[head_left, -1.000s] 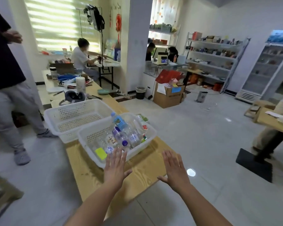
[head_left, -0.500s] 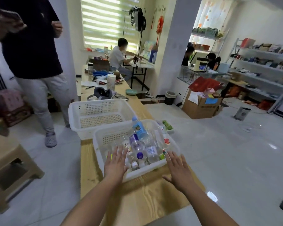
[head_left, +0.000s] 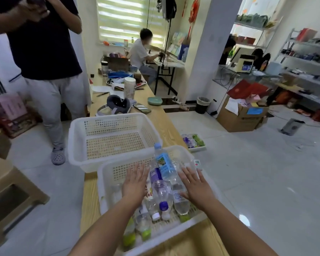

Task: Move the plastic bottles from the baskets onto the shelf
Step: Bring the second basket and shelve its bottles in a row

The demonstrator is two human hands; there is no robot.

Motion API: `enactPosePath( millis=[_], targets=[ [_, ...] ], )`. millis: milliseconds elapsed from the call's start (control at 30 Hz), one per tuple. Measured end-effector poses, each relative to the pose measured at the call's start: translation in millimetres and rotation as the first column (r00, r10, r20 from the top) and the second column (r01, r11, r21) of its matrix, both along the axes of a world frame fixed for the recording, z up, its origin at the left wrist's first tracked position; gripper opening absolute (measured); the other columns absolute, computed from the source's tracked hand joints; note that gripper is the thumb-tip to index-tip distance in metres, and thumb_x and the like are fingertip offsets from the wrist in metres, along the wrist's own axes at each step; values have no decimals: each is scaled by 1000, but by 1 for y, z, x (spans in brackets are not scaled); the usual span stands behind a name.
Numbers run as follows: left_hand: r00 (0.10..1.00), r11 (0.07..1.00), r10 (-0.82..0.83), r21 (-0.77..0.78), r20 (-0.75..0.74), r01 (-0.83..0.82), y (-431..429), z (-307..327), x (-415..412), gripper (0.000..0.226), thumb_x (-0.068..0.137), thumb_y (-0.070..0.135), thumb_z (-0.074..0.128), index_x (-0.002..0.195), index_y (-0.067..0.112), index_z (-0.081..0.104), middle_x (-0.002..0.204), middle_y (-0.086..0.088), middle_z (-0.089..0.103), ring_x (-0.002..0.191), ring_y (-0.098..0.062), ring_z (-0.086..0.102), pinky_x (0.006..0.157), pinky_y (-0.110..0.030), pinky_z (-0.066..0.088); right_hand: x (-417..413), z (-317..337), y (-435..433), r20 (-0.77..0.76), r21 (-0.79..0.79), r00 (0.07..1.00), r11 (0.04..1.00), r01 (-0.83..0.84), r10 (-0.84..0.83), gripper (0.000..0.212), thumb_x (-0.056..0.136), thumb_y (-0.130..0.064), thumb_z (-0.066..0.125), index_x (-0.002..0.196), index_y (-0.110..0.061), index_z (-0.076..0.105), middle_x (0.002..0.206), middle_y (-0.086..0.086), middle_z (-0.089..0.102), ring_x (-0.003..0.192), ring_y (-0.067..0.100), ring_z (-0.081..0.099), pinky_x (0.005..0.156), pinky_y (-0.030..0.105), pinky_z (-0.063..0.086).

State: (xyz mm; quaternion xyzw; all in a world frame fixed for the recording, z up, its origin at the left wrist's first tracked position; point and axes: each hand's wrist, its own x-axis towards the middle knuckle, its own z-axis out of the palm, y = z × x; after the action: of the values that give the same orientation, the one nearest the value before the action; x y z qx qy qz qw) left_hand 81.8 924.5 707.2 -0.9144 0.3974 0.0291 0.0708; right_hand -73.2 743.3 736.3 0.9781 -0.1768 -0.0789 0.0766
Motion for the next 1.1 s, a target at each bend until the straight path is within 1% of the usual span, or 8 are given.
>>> enactPosePath(
  millis=[100, 233, 367, 600, 733, 867, 967, 1100],
  targets=[
    [998, 1000, -11, 2, -54, 11, -3, -12, 13, 79, 100, 33, 40, 148, 20, -22, 158, -6, -25, 145, -26, -22, 108, -45, -22, 28, 3, -7, 40, 147, 996, 986, 76, -82, 102, 77, -76, -13, 151, -14, 19, 155, 7, 27, 143, 24, 25, 117, 38, -1],
    [990, 999, 36, -8, -135, -38, 1, -25, 24, 82, 97, 33, 47, 152, 21, -13, 158, -5, -23, 147, -26, -17, 110, -44, -20, 76, -2, -17, 58, 305, 967, 927, 219, -248, 78, 91, -65, 33, 149, -14, 19, 144, 12, 38, 129, 28, 37, 102, 41, 37],
    [987, 998, 35, 50, -155, -27, 11, -27, 32, 80, 98, 31, 45, 152, 21, -14, 157, -4, -27, 147, -25, -18, 119, -44, -11, 116, -8, -19, -48, 489, 934, 807, 332, -355, 77, 83, -67, 50, 135, -11, 41, 136, 16, 38, 123, 30, 42, 94, 39, 43],
    [984, 990, -3, 138, -176, 28, 12, -31, 38, 89, 94, 36, 52, 152, 22, -14, 159, -3, -21, 147, -23, -15, 120, -42, -7, 153, -12, -43, -275, 661, 845, 548, 512, -458, 79, 59, -37, 87, 123, -9, 50, 127, 12, 41, 111, 26, 50, 94, 32, 48],
    [961, 984, -159, 44, -225, 173, -7, -33, 34, 81, 95, 10, 48, 153, 21, -6, 159, 1, -15, 149, -20, -5, 122, -37, 1, 154, -17, -56, -322, 849, 818, 237, 473, -476, 74, 55, -8, 88, 121, -8, 53, 118, 12, 57, 98, 26, 58, 79, 34, 52],
    [927, 939, -342, -89, -153, 331, -28, -34, 26, 60, 91, 10, 50, 145, 12, 25, 150, -15, 36, 133, -30, 43, 108, -38, 37, 145, -14, -66, -364, 915, 813, -10, 404, -455, 59, 65, 0, 82, 115, -11, 52, 99, 4, 63, 84, 18, 59, 64, 28, 47],
    [902, 909, -417, -47, -114, 414, -35, -38, 32, 68, 86, 13, 60, 145, 23, 28, 151, -17, 31, 132, -32, 41, 106, -42, 41, 137, -14, -77, -365, 930, 818, -128, 345, -446, 57, 67, 0, 80, 116, -15, 54, 100, 2, 67, 88, 18, 62, 69, 29, 49],
    [776, 775, -631, -30, 16, 631, -52, -38, 26, 69, 71, 16, 77, 129, 34, 46, 134, -10, 53, 121, -26, 54, 102, -35, 45, 133, -13, -81, -367, 930, 831, -195, 312, -419, 53, 73, 3, 75, 116, -16, 51, 94, 1, 66, 78, 13, 62, 58, 24, 44]
  ],
)
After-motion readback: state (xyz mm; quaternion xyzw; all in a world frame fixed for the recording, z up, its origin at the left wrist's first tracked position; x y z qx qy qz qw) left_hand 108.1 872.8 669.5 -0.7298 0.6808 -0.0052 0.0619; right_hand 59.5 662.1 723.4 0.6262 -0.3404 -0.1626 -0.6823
